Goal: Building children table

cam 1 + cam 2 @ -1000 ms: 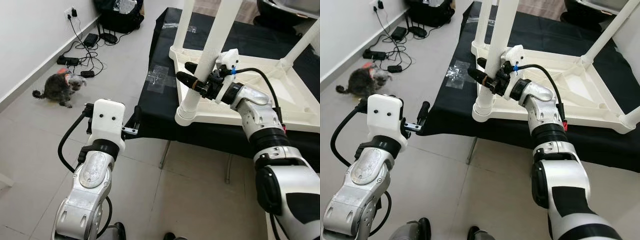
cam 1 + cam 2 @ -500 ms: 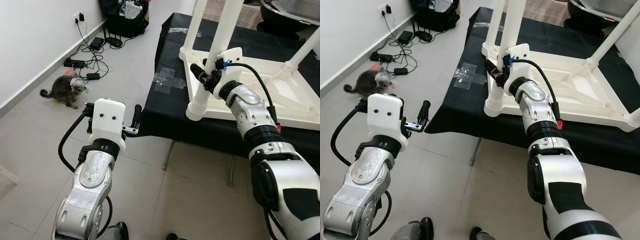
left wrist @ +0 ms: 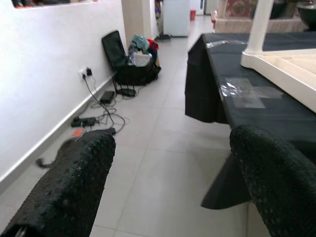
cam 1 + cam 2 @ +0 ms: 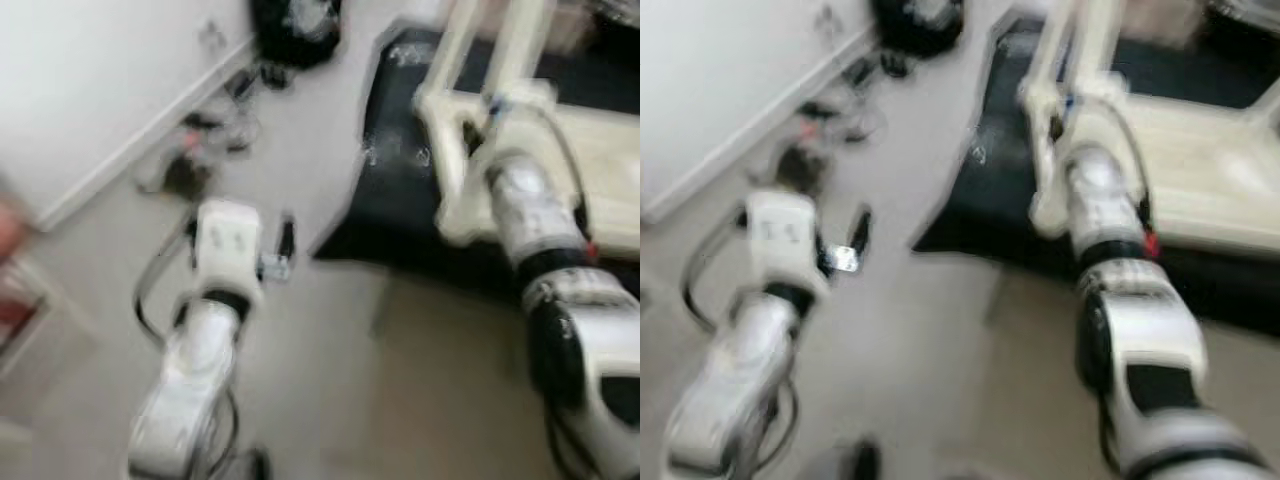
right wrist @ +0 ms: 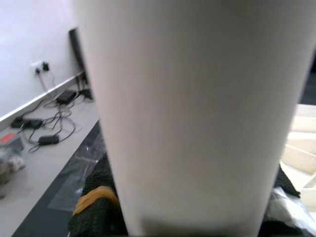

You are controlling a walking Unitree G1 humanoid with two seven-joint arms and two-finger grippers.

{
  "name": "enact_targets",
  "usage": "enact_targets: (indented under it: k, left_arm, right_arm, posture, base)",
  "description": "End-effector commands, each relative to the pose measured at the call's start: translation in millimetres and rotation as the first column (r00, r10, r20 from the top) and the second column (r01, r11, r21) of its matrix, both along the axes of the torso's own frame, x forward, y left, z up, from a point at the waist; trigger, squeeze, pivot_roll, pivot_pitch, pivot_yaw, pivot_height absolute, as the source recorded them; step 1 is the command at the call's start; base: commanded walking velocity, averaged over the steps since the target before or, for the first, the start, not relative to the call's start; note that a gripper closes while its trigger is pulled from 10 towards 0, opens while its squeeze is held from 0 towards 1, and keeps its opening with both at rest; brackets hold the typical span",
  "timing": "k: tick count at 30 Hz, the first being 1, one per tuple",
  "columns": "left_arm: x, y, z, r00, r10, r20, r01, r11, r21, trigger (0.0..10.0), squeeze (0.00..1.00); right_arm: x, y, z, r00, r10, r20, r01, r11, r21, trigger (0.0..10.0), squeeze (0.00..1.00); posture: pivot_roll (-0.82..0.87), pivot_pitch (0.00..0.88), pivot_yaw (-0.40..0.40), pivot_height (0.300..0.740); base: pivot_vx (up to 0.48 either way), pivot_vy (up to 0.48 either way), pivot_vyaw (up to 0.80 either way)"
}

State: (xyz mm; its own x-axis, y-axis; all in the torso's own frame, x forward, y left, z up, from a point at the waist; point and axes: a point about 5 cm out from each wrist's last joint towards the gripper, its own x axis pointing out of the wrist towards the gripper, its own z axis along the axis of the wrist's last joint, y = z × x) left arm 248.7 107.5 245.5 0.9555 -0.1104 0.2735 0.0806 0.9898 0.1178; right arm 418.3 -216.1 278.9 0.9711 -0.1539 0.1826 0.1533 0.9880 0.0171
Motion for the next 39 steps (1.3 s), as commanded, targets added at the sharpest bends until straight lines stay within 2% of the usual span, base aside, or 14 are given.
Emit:
enact_targets:
  k: [1, 4, 9, 10, 12, 20, 24, 26, 29, 36, 39]
  left_arm:
    - [-0.9, -3.5, -2.7, 1.000, -0.009, -0.012, 0.009, 1.000, 0.009, 10.0, 0.00]
    - [-1.6, -4.1, -2.3, 1.000, -0.011, -0.008, 0.011, 1.000, 0.009, 10.0, 0.00]
    - [-1.5, -4.9, -2.0, 1.000, -0.015, -0.006, 0.015, 1.000, 0.013, 10.0, 0.00]
    - [-1.4, -5.5, -1.6, 1.000, -0.018, -0.004, 0.018, 1.000, 0.015, 10.0, 0.00]
    - [-1.1, -6.6, -0.9, 1.000, -0.019, -0.001, 0.019, 1.000, 0.015, 10.0, 0.00]
    - [-0.6, -8.5, -2.1, 1.000, -0.022, -0.004, 0.022, 1.000, 0.014, 10.0, 0.00]
    - [15.5, -21.7, 8.3, 0.996, -0.077, 0.035, 0.077, 0.997, 0.015, 10.0, 0.00]
    - [23.3, -27.7, 14.5, 0.996, -0.074, 0.053, 0.075, 0.997, -0.006, 10.0, 0.00]
    - [26.2, -30.6, 16.0, 0.996, -0.069, 0.058, 0.070, 0.997, -0.017, 10.0, 0.00]
    - [23.5, -28.9, 13.6, 0.999, -0.020, 0.051, 0.022, 0.999, -0.036, 10.0, 0.00]
    - [16.6, -23.5, 3.2, 1.000, -0.016, 0.020, 0.017, 0.999, -0.030, 10.0, 0.00]
  right_arm:
    - [0.7, 9.2, -33.2, 0.993, 0.033, -0.117, -0.027, 0.998, 0.051, 10.0, 0.00]
    - [1.8, 10.6, -25.3, 0.996, -0.002, -0.088, 0.010, 0.997, 0.082, 10.0, 0.00]
    - [2.5, 14.5, -20.9, 0.998, -0.017, -0.068, 0.023, 0.997, 0.078, 10.0, 0.00]
    - [2.3, 13.8, -20.1, 0.997, -0.051, -0.064, 0.058, 0.993, 0.101, 10.0, 0.00]
    - [2.5, 15.4, -21.8, 0.993, -0.087, -0.077, 0.097, 0.985, 0.139, 10.0, 0.00]
    - [2.9, 26.3, -29.0, 0.991, -0.092, -0.097, 0.106, 0.984, 0.145, 10.0, 0.00]
    - [1.8, 37.3, -37.7, 0.985, -0.129, -0.118, 0.147, 0.976, 0.161, 10.0, 0.00]
    - [0.9, 40.3, -38.5, 0.981, -0.155, -0.113, 0.170, 0.975, 0.140, 10.0, 0.00]
    - [0.7, 42.4, -38.6, 0.981, -0.162, -0.108, 0.176, 0.976, 0.131, 10.0, 0.00]
    - [1.6, 49.3, -39.2, 0.986, -0.119, -0.116, 0.132, 0.985, 0.108, 10.0, 0.00]
    - [1.8, 49.5, -36.2, 0.985, -0.131, -0.109, 0.144, 0.982, 0.122, 10.0, 0.00]
  posture:
    - [0.14, 0.238, -0.120, 0.740]
    - [0.14, 0.228, -0.124, 0.740]
    - [0.14, 0.225, -0.119, 0.740]
    - [0.14, 0.224, -0.121, 0.740]
    - [0.14, 0.223, -0.121, 0.740]
    - [0.14, 0.225, -0.121, 0.740]
    - [0.12, 0.226, -0.094, 0.740]
    - [0.12, 0.228, -0.092, 0.740]
    - [0.12, 0.229, -0.094, 0.740]
    - [0.12, 0.231, -0.099, 0.740]
    - [0.12, 0.234, -0.108, 0.740]
  base:
    - [0.000, 0.000, 0.00]
    - [0.000, 0.000, 0.00]
    - [0.000, 0.000, 0.00]
    - [0.000, 0.000, 0.00]
    - [0.000, 0.000, 0.00]
    - [0.000, 0.000, 0.00]
    - [0.000, 0.000, 0.00]
    - [0.000, 0.000, 0.00]
    - [0.000, 0.000, 0.00]
    - [0.000, 0.000, 0.00]
    - [0.000, 0.000, 0.00]
